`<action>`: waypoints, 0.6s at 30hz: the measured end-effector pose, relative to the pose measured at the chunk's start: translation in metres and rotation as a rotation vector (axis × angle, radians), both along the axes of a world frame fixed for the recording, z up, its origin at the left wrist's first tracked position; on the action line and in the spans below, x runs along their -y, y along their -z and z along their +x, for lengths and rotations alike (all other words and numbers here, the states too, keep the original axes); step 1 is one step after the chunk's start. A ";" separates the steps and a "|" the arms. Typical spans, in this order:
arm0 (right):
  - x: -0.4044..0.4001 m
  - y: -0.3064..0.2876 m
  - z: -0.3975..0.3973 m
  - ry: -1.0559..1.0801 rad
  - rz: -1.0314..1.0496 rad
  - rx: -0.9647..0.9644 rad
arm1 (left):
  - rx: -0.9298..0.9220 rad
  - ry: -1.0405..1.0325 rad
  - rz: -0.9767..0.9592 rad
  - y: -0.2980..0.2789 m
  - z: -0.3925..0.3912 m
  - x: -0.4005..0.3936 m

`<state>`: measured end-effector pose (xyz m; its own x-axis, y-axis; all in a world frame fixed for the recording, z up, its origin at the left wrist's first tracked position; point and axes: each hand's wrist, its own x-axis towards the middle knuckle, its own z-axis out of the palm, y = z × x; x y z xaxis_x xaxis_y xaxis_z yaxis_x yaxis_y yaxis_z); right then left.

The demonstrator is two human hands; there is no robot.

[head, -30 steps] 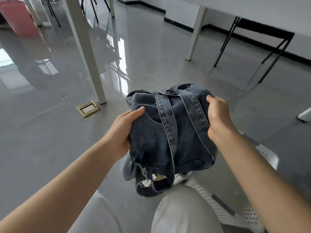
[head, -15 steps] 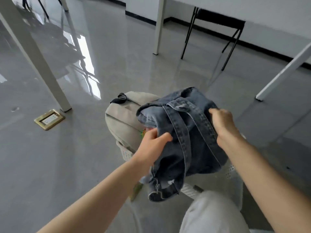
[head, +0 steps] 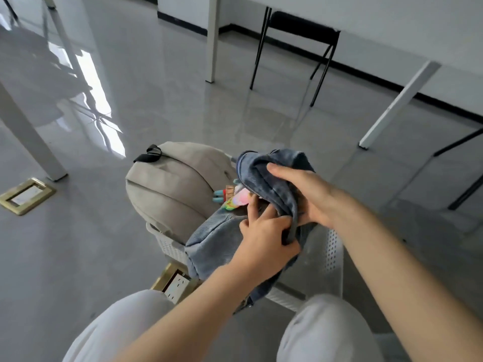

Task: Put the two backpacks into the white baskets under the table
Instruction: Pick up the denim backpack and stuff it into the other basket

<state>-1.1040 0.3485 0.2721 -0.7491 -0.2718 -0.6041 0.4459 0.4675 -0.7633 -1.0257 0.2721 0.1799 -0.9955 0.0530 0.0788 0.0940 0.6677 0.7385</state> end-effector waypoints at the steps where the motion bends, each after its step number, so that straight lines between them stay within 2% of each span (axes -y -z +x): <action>1: -0.001 0.002 -0.003 -0.005 0.050 -0.003 | 0.007 0.058 -0.067 0.001 0.000 -0.004; 4: -0.010 0.018 -0.009 0.023 0.326 -0.164 | -0.028 0.211 -0.110 0.012 0.005 -0.008; 7: -0.028 0.034 -0.010 0.027 0.555 -0.316 | -0.053 0.289 -0.068 0.020 0.013 0.003; 9: -0.042 0.043 -0.016 0.136 0.467 -0.338 | -0.021 0.219 0.091 0.020 0.021 0.017; 10: -0.048 0.044 -0.018 0.219 0.365 -0.324 | -0.062 0.107 0.142 0.023 0.022 0.026; 12: -0.059 0.045 -0.022 0.375 0.183 -0.303 | -0.047 -0.171 0.015 0.034 0.023 0.046; 13: -0.064 0.045 -0.023 0.441 0.118 -0.307 | 0.093 -0.262 -0.067 0.040 0.024 0.057; 14: -0.067 0.042 -0.023 0.493 0.051 -0.317 | 0.269 -0.308 -0.069 0.048 0.025 0.066; 16: -0.070 0.032 -0.020 0.578 -0.074 -0.333 | 0.526 -0.290 0.061 0.055 0.025 0.070; 18: -0.070 0.022 -0.018 0.630 -0.160 -0.362 | 0.511 -0.245 0.127 0.048 0.021 0.061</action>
<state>-1.1221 0.4180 0.2501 -0.9369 0.2113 -0.2787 0.3002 0.0773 -0.9507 -1.0044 0.2110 0.1321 -0.8909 -0.1627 -0.4241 -0.4416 0.5285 0.7250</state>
